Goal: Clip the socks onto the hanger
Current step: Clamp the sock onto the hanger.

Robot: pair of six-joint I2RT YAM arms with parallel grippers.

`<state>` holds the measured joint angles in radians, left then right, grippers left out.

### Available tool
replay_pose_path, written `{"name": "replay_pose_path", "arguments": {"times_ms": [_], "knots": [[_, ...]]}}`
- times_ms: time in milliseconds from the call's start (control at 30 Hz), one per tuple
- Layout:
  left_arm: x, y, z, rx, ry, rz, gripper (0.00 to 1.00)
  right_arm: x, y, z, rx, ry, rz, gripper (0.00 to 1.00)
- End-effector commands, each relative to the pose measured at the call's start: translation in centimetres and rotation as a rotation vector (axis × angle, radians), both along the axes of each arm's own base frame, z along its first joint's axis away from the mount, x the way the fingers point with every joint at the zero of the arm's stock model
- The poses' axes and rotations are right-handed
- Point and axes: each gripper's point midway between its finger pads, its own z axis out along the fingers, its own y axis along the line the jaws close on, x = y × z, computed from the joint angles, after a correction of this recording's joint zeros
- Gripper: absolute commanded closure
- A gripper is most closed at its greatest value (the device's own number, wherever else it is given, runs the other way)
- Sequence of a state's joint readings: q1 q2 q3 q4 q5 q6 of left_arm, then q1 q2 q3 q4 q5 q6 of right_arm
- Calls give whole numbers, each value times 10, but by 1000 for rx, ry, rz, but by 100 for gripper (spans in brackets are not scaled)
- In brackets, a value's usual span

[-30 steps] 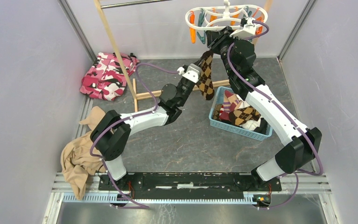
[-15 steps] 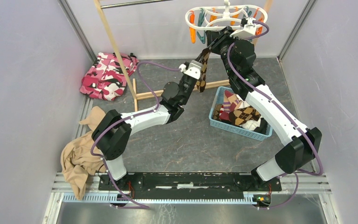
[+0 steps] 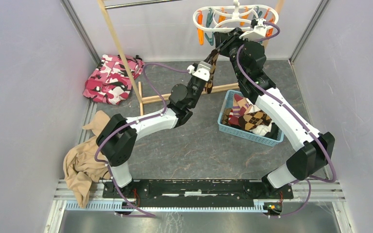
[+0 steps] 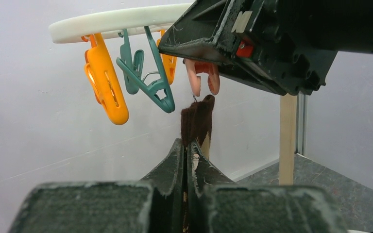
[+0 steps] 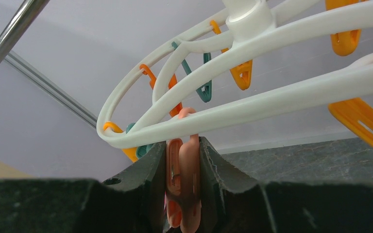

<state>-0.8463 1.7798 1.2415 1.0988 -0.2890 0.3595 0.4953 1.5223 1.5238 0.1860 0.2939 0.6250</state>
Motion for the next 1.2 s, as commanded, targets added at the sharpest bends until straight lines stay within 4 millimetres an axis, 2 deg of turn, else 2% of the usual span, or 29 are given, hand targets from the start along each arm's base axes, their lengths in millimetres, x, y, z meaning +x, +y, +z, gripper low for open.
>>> {"name": "replay_pose_path", "arguments": {"times_ms": [0,400,1167], "knots": [[-2,-1,23,-75,-24,5,98,7,2,-27,-4,99,-24,100],[1,2,27,-122,4,32,98,8,2,-34,-7,116,-30,100],[-13,-3,37,-208,4,-56,98,12,4,-45,4,147,-39,100]]}}
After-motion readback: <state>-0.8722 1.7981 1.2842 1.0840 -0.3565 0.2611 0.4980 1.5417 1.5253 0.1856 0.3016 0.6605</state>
